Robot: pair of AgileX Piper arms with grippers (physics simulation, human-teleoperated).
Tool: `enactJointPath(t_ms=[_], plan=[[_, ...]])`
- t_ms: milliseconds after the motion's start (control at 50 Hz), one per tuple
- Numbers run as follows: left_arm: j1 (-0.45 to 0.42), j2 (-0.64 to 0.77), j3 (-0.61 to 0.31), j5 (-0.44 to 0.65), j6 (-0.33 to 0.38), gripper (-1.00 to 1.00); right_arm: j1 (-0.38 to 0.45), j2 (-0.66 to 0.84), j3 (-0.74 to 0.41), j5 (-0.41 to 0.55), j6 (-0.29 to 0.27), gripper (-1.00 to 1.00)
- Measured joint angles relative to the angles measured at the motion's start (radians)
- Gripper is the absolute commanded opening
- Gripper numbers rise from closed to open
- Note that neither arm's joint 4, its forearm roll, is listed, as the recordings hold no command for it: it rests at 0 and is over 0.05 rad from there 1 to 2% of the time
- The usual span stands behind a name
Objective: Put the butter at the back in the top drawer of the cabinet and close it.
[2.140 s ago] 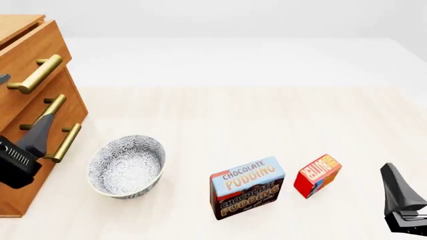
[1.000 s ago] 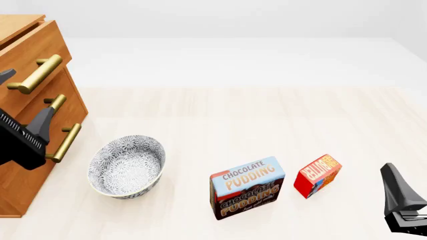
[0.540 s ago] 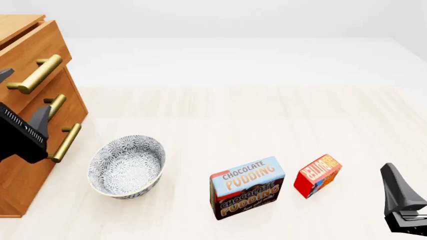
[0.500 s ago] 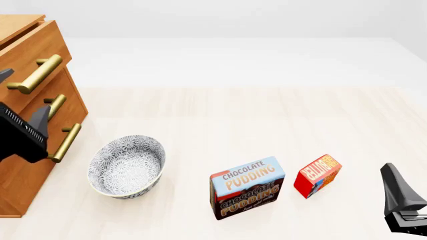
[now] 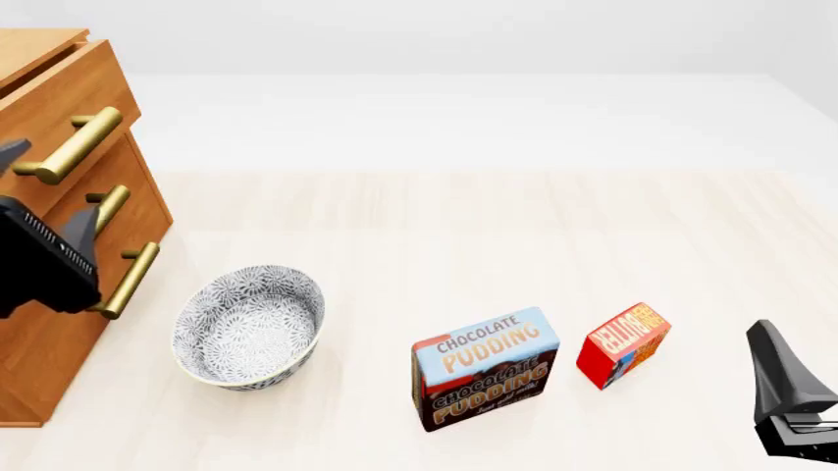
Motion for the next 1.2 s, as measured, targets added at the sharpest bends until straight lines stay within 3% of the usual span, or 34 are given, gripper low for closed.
enactJointPath(t_ms=[1200], plan=[[0.032,0.081,-0.024,-0.049,0.014,1.00,0.000,0.000,0.000,0.000,0.000,1.00]])
